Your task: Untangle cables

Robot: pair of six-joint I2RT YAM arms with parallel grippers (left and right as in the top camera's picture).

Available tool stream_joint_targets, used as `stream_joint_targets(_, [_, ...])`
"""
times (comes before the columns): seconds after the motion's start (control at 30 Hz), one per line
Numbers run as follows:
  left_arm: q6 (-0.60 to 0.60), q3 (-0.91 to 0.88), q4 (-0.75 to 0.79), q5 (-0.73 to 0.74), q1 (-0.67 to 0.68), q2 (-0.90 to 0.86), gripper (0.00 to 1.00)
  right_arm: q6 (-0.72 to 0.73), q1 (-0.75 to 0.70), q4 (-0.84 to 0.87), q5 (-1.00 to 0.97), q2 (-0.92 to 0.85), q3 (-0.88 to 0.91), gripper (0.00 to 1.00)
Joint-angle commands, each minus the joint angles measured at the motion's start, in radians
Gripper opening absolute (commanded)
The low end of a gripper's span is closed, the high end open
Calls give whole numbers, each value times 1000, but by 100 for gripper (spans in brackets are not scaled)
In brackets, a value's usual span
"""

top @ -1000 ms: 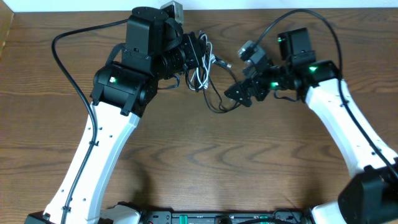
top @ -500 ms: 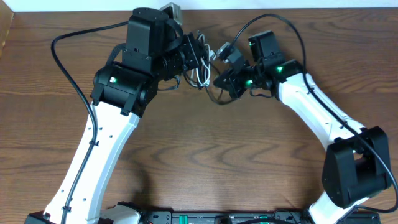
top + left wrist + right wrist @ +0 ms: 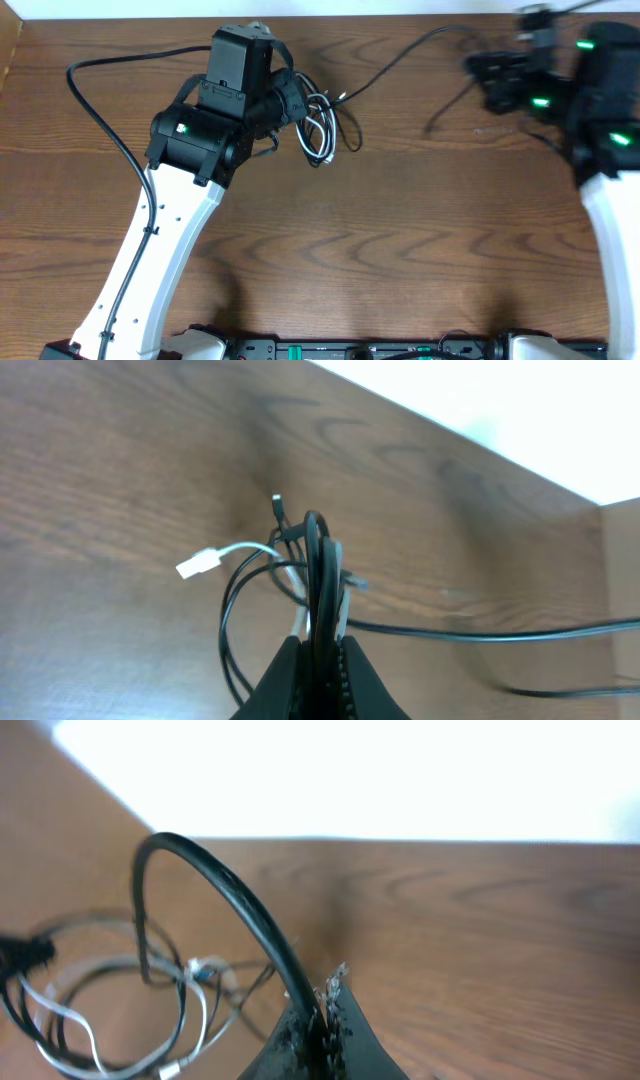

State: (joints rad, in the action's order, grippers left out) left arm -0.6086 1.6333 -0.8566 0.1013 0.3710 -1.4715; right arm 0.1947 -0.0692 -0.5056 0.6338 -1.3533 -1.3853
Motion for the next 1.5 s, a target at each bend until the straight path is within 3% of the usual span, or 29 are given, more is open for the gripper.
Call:
stream_joint_targets(0.0, [10, 33, -27, -50, -2, -3, 7, 90, -111, -14, 14, 42, -11, 1])
stream_joint_targets(0.27, [28, 33, -82, -50, -2, -31, 8, 115, -345, -83, 32, 48, -11, 1])
stream_joint_targets(0.53, [32, 33, -74, -49, -2, -31, 7, 66, -323, -114, 73, 40, -10, 1])
stream_joint_targets(0.73, [32, 33, -32, 37, -2, -31, 8, 29, -204, -119, 143, 28, -10, 1])
stream_joint_targets(1.0, [39, 33, 134, 346, -2, -30, 7, 14, 27, -115, 107, -29, -10, 1])
stream_joint_targets(1.33, [68, 33, 191, 372, -1, -30, 8, 14, 204, -103, 105, -103, -10, 1])
stream_joint_targets(1.47, [146, 33, 291, 468, -1, -30, 7, 29, 263, -95, 106, -140, -10, 1])
